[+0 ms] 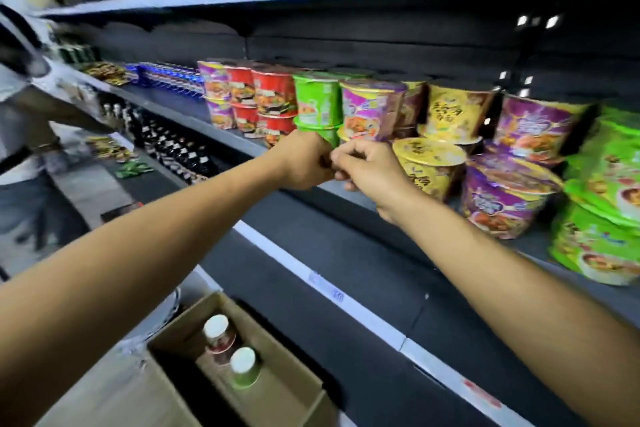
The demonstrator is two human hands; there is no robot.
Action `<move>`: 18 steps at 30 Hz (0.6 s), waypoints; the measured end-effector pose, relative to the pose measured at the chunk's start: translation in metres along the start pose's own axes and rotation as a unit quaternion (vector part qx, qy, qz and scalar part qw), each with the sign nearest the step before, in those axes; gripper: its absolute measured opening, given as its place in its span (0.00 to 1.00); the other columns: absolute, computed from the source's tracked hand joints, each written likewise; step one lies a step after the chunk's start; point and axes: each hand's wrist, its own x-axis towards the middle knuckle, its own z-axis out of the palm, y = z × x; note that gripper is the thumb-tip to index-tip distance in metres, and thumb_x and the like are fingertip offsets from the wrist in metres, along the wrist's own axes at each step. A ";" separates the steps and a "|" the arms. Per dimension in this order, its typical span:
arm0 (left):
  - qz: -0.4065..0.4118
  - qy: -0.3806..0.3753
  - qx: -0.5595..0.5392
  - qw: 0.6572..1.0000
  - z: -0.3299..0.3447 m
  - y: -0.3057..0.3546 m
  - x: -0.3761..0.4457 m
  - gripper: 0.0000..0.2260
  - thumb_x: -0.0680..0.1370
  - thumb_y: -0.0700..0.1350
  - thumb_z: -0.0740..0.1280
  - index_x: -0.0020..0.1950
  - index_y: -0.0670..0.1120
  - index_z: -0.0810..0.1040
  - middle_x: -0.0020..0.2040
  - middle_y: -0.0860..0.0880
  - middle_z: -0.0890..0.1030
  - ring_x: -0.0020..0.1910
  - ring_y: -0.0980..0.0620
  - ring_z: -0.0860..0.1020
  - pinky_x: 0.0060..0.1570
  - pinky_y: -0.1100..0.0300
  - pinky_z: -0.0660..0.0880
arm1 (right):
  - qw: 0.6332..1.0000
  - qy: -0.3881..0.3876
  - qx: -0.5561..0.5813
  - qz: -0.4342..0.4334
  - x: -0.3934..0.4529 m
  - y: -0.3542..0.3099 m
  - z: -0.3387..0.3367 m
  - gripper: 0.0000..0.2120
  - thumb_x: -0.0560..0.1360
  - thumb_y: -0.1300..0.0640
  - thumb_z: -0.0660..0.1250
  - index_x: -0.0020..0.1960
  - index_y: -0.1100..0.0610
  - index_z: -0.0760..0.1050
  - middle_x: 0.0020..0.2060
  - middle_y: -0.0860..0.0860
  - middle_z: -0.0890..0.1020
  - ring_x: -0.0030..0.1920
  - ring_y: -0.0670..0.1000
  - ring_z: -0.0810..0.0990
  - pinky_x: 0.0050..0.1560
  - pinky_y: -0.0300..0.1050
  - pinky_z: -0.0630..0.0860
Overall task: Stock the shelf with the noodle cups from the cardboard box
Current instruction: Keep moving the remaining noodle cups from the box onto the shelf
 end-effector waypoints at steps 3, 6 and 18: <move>-0.047 -0.056 0.019 0.997 0.032 -0.055 -0.021 0.13 0.74 0.51 0.66 0.49 0.42 0.81 0.49 0.41 0.82 0.49 0.39 0.79 0.44 0.54 0.72 | 0.992 -0.073 0.004 0.104 0.013 0.026 0.061 0.11 0.77 0.60 0.63 0.37 0.52 0.74 0.34 0.48 0.77 0.34 0.45 0.76 0.37 0.38 0.73; -0.096 -0.111 0.042 0.988 0.070 -0.099 -0.033 0.12 0.76 0.50 0.63 0.52 0.44 0.80 0.53 0.42 0.81 0.51 0.39 0.78 0.45 0.56 0.71 | 0.976 -0.133 -0.001 0.175 0.032 0.053 0.109 0.09 0.77 0.59 0.62 0.38 0.53 0.72 0.33 0.49 0.77 0.33 0.45 0.75 0.38 0.39 0.73; -0.218 -0.292 0.002 0.931 0.208 -0.244 -0.018 0.13 0.79 0.49 0.62 0.58 0.46 0.80 0.58 0.46 0.80 0.58 0.45 0.77 0.54 0.57 0.73 | 0.896 -0.252 0.032 0.364 0.126 0.191 0.240 0.05 0.79 0.57 0.62 0.53 0.56 0.73 0.44 0.53 0.79 0.44 0.51 0.79 0.51 0.45 0.75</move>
